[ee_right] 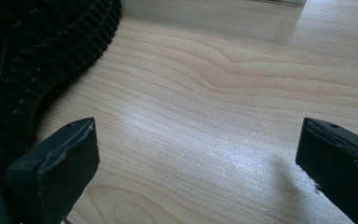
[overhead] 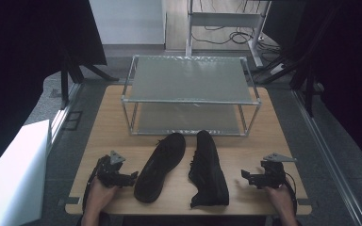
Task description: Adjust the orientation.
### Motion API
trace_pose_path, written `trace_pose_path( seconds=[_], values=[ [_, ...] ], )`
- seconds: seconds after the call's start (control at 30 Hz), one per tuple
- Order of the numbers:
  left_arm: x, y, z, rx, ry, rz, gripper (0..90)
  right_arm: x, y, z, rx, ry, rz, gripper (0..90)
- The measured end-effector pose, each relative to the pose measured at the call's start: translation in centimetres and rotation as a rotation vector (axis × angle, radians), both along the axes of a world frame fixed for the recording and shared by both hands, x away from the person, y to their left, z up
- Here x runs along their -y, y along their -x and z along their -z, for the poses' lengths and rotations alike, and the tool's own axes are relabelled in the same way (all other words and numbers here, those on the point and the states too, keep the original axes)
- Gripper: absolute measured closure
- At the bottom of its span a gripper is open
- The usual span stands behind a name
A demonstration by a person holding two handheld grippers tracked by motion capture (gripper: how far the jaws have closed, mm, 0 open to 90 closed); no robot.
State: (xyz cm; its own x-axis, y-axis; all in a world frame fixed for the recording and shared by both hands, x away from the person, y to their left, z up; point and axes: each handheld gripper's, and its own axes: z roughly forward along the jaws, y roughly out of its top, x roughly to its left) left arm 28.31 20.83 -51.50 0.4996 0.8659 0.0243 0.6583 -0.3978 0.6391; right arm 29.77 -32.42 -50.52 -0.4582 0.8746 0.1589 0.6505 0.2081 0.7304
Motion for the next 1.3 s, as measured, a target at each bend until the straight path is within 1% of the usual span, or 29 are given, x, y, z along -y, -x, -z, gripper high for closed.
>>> trace_pose_path(
  seconds=[0.03, 0.13, 0.2, 0.3, 0.37, 0.43, 0.47, 0.73, 0.87, 0.93, 1.03, 1.3],
  values=[
    [0.2, 0.0, 0.0, -0.005, -0.001, 0.017, 0.0, 0.0, 0.0, 0.0, -0.001, -0.001, 0.000, 0.0],
    [0.6, 0.2, -0.1, 0.005, -0.016, 0.020, 0.0, 0.1, 0.0, 0.0, 0.002, -0.006, 0.000, 0.0],
    [0.6, 0.3, -0.2, 0.003, -0.016, 0.024, 1.1, 0.1, 0.0, 0.0, 0.003, -0.006, 0.000, 0.0],
    [1.1, 0.5, -0.2, -0.008, -0.010, 0.052, 0.9, 0.0, 0.0, 0.0, 0.004, -0.009, 0.000, 0.0],
    [1.5, 0.7, -0.2, -0.013, -0.016, 0.074, 0.6, 0.0, 0.0, 0.0, 0.004, -0.009, -0.001, 0.0],
    [1.7, 0.8, -0.3, -0.012, -0.020, 0.080, 0.6, 0.0, 0.0, 0.0, 0.004, -0.011, -0.001, 0.0],
    [2.3, 0.9, -0.3, -0.013, -0.025, 0.094, 0.6, 0.1, 0.0, 0.0, 0.004, -0.011, -0.001, 0.0],
    [4.1, 1.4, -0.4, -0.022, -0.021, 0.150, 0.7, 0.1, 0.0, 0.0, 0.003, -0.012, -0.002, 0.0],
    [5.3, 1.6, -0.3, -0.025, -0.018, 0.180, 0.5, 0.1, 0.0, 0.0, 0.003, -0.012, -0.003, 0.0],
    [5.8, 1.7, -0.3, -0.024, -0.026, 0.192, 0.3, 0.1, 0.0, 0.0, 0.005, -0.013, -0.004, 0.0],
    [6.3, 1.7, -0.3, -0.021, -0.034, 0.205, 0.0, 0.1, 0.0, -0.1, 0.004, -0.015, -0.001, 0.0],
    [6.5, 1.6, -0.3, -0.017, -0.038, 0.186, 0.0, 0.0, 0.0, -0.1, 0.006, -0.014, -0.005, 0.0]
  ],
)
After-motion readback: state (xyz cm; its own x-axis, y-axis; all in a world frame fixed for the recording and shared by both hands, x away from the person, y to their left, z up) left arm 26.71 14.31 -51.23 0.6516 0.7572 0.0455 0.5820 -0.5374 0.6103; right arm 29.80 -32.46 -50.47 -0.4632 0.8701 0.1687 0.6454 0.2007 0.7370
